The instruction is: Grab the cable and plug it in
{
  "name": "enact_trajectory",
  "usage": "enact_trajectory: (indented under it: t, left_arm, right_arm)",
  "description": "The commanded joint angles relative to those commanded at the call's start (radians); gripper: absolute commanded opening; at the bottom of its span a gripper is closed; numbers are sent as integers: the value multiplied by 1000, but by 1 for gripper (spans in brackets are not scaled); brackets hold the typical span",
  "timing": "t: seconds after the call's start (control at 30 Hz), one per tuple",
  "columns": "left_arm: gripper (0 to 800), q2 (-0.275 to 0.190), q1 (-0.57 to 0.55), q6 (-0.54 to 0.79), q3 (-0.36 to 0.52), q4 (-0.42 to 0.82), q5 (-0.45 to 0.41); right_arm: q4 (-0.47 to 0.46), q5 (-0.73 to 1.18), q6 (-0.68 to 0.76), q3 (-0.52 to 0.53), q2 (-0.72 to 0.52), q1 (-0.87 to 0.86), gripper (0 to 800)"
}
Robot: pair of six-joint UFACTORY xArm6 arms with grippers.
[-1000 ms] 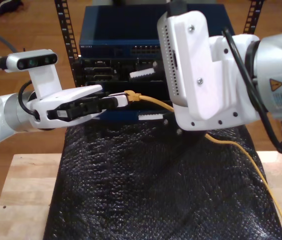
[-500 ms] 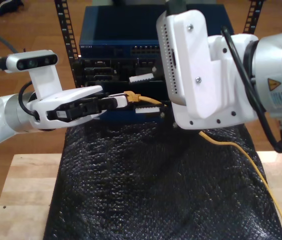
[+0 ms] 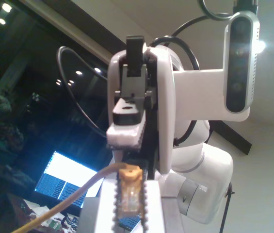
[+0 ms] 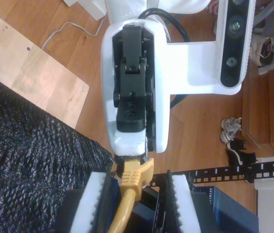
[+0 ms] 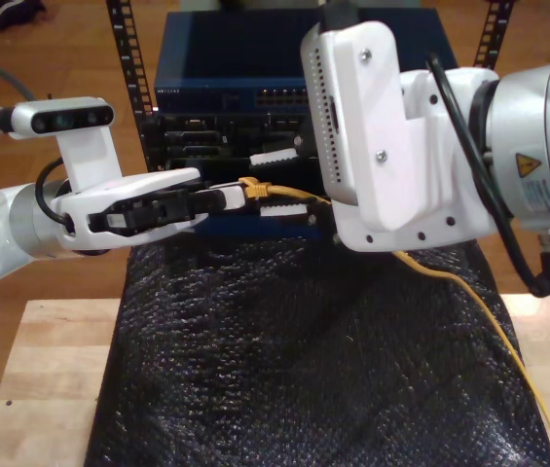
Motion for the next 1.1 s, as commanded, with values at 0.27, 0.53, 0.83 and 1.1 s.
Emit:
enact_trajectory:
  t: [0.27, 0.53, 0.83, 1.1]
  left_arm:
    - [15, 9, 0, -31, -2, 0, 2]
    - [21, 15, 0, -60, 0, 0, 9]
    - [22, 15, 0, -74, 0, 0, 17]
    - [29, 18, 0, -74, 2, 0, 17]
  right_arm:
    - [2, 0, 2, 0, 0, 2, 265]
    - [2, 0, 2, 0, 0, 6, 255]
    - [2, 0, 2, 0, 0, 6, 254]
    - [2, 0, 2, 0, 0, 8, 245]
